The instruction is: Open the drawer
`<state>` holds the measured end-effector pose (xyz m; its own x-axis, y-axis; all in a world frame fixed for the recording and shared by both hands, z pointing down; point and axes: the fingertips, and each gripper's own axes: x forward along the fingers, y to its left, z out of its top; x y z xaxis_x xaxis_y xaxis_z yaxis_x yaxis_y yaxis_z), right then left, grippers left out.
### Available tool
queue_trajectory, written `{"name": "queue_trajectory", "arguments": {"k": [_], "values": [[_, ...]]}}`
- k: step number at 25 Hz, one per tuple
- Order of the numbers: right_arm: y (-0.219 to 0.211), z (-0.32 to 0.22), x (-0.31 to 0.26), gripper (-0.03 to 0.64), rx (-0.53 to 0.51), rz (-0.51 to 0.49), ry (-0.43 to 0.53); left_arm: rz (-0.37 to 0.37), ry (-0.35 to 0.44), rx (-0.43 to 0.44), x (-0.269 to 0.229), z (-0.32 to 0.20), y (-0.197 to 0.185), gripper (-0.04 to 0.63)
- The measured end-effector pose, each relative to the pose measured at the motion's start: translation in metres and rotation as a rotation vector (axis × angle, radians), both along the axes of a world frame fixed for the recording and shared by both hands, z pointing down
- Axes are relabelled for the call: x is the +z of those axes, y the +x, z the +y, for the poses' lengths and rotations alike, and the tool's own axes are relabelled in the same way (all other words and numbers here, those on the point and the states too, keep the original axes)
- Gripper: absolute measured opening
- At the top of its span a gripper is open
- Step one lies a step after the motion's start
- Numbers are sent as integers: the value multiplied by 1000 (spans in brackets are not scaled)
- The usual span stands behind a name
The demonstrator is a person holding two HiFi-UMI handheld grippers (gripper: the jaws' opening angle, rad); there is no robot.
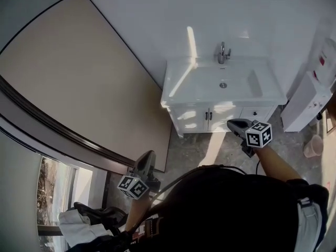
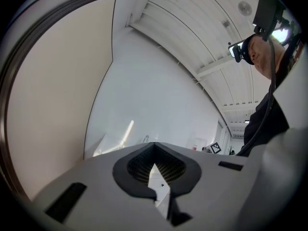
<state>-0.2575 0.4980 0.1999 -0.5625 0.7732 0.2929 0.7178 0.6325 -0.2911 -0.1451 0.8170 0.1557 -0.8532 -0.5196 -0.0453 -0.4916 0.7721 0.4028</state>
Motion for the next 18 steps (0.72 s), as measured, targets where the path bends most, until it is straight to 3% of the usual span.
{"name": "queue_trajectory", "arguments": {"k": [8, 18], "values": [[-30, 67, 12, 2, 33, 25, 24, 37, 14, 66, 18, 59, -51, -9], [-86, 67, 26, 2, 37, 53, 6, 67, 12, 37, 28, 70, -100, -9]]}}
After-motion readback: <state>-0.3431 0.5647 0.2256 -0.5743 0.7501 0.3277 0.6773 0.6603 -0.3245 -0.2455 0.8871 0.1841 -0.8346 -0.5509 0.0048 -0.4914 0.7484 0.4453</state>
